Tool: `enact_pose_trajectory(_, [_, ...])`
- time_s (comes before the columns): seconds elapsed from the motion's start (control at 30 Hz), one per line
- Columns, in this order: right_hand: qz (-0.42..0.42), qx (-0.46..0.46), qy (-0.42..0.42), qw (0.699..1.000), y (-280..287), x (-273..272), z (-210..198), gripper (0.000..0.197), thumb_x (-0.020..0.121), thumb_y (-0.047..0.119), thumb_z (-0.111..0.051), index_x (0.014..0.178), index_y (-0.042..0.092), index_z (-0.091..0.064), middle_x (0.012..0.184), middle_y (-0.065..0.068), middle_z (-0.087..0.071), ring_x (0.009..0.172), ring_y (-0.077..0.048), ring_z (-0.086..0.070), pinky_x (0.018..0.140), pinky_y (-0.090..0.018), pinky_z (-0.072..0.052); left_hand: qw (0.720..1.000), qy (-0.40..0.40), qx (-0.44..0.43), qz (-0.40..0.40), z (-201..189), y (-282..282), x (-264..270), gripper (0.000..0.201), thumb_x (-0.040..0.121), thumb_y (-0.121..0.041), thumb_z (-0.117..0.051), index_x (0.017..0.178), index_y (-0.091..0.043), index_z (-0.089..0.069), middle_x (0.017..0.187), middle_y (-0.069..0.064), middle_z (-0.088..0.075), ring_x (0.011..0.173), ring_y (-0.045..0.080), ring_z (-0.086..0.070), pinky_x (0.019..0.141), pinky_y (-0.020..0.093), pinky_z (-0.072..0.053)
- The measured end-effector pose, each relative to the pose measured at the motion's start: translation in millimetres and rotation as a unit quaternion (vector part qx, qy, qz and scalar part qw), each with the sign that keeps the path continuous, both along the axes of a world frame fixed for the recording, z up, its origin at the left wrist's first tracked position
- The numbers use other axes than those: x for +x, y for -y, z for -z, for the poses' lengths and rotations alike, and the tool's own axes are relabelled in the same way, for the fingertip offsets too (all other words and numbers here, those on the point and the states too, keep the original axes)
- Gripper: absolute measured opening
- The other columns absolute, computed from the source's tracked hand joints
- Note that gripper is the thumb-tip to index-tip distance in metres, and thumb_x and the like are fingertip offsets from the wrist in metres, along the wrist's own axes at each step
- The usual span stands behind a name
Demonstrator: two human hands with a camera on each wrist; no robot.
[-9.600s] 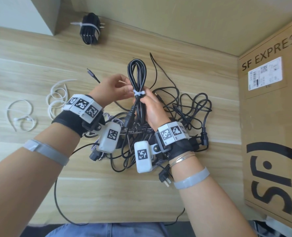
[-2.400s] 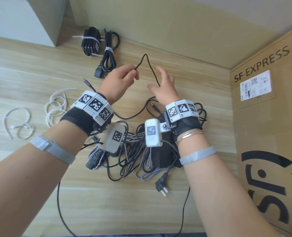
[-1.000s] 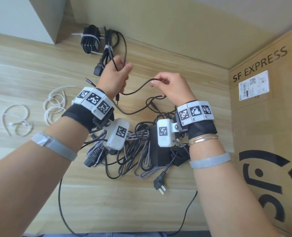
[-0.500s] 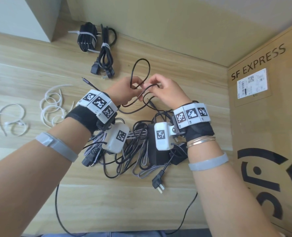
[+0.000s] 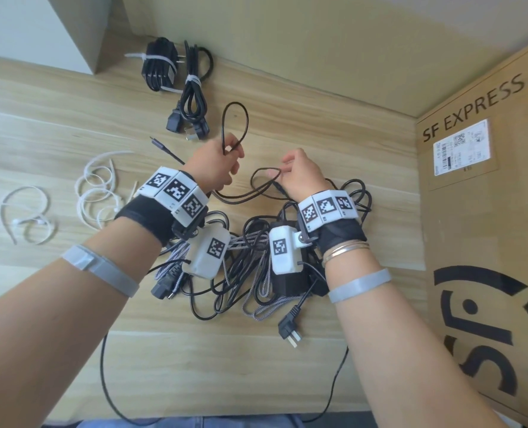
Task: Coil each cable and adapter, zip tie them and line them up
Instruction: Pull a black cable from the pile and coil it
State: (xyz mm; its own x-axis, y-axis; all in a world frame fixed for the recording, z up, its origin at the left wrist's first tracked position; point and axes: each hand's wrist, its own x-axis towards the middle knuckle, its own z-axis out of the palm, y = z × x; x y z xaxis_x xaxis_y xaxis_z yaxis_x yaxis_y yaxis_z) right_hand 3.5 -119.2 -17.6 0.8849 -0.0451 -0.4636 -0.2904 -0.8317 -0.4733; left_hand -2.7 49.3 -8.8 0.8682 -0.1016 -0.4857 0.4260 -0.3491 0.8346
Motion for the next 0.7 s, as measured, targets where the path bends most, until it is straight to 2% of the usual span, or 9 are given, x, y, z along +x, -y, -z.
enact_pose_trajectory(0.07, [-0.053, -0.011, 0.001, 0.999, -7, -4, 2, 0.030, 0.086, 0.036, -0.064, 0.108, 0.015, -0.062, 0.103, 0.001, -0.064, 0.097, -0.017, -0.057, 0.079, -0.023, -0.038, 0.998, 0.013, -0.051, -0.031, 0, 0, 1, 0.021, 0.098, -0.012, -0.032, 0.081, -0.019, -0.042, 0.059, 0.001, -0.034, 0.043, 0.013, -0.027, 0.037, 0.016, -0.021])
enact_pose_trajectory(0.17, [-0.128, -0.007, -0.030, 0.991, -18, -10, 5, 0.019, 0.088, 0.026, -0.062, 0.102, 0.016, -0.069, 0.106, -0.001, -0.069, 0.100, -0.017, -0.060, 0.077, -0.019, -0.037, 0.995, 0.042, -0.077, -0.048, 1, -2, 3, 0.026, 0.099, -0.015, -0.030, 0.076, -0.024, -0.038, 0.056, -0.002, -0.027, 0.040, 0.009, -0.021, 0.039, 0.018, -0.018])
enact_pose_trajectory(0.27, [-0.141, -0.006, -0.061, 0.988, -20, -12, 4, 0.034, 0.079, 0.032, -0.072, 0.109, 0.019, -0.063, 0.099, 0.003, -0.066, 0.096, -0.016, -0.059, 0.081, -0.025, -0.043, 0.994, 0.054, -0.077, -0.048, 2, -3, 3, 0.026, 0.099, -0.016, -0.030, 0.076, -0.025, -0.038, 0.055, -0.002, -0.027, 0.037, 0.005, -0.021, 0.039, 0.019, -0.018])
enact_pose_trajectory(0.37, [-0.183, -0.030, -0.076, 0.980, -14, -11, -7, 0.056, 0.072, 0.037, -0.077, 0.121, 0.024, -0.053, 0.080, 0.010, -0.053, 0.083, -0.012, -0.052, 0.070, -0.024, -0.039, 0.995, 0.067, -0.049, -0.056, 4, -8, 4, 0.023, 0.099, -0.019, -0.032, 0.078, -0.024, -0.038, 0.058, -0.001, -0.031, 0.042, 0.010, -0.025, 0.042, 0.023, -0.021])
enact_pose_trajectory(0.43, [-0.202, -0.040, -0.076, 0.976, -7, -8, -15, 0.061, 0.069, 0.039, -0.079, 0.122, 0.025, -0.052, 0.074, 0.014, -0.047, 0.078, -0.010, -0.050, 0.063, -0.023, -0.035, 0.993, 0.103, 0.006, -0.063, 5, -11, 4, 0.015, 0.098, -0.018, -0.033, 0.086, -0.019, -0.040, 0.063, 0.001, -0.037, 0.050, 0.015, -0.034, 0.050, 0.027, -0.029])
enact_pose_trajectory(0.53, [-0.199, -0.051, -0.086, 0.975, -1, -7, -24, 0.046, 0.070, 0.048, -0.076, 0.106, 0.027, -0.058, 0.075, 0.015, -0.046, 0.072, -0.005, -0.047, 0.057, -0.021, -0.031, 0.982, 0.138, 0.110, -0.064, 4, -14, 3, 0.014, 0.096, -0.012, -0.033, 0.103, -0.008, -0.045, 0.081, 0.007, -0.048, 0.070, 0.023, -0.045, 0.065, 0.030, -0.034])
enact_pose_trajectory(0.6, [-0.178, -0.042, -0.062, 0.981, 2, -7, -29, 0.032, 0.078, 0.054, -0.066, 0.093, 0.026, -0.061, 0.079, 0.011, -0.053, 0.078, -0.010, -0.051, 0.065, -0.024, -0.036, 0.980, 0.113, 0.159, -0.041, 3, -15, 1, 0.023, 0.094, -0.007, -0.032, 0.115, -0.004, -0.042, 0.086, 0.013, -0.050, 0.074, 0.028, -0.047, 0.065, 0.032, -0.033])
enact_pose_trajectory(0.63, [-0.164, -0.028, -0.035, 0.985, 3, -8, -31, 0.030, 0.083, 0.054, -0.060, 0.086, 0.024, -0.064, 0.075, 0.010, -0.055, 0.075, -0.010, -0.052, 0.068, -0.024, -0.036, 0.979, 0.091, 0.179, -0.022, 2, -14, -1, 0.025, 0.094, -0.007, -0.033, 0.118, -0.004, -0.039, 0.087, 0.016, -0.051, 0.075, 0.031, -0.050, 0.064, 0.033, -0.033])
enact_pose_trajectory(0.7, [-0.115, 0.011, 0.024, 0.993, 4, -7, -34, 0.037, 0.092, 0.048, -0.050, 0.072, 0.020, -0.065, 0.047, 0.012, -0.046, 0.049, -0.003, -0.044, 0.058, -0.025, -0.032, 0.978, 0.058, 0.199, 0.024, 3, -12, -4, 0.033, 0.093, -0.006, -0.037, 0.125, -0.005, -0.032, 0.090, 0.022, -0.054, 0.077, 0.035, -0.052, 0.064, 0.035, -0.034])
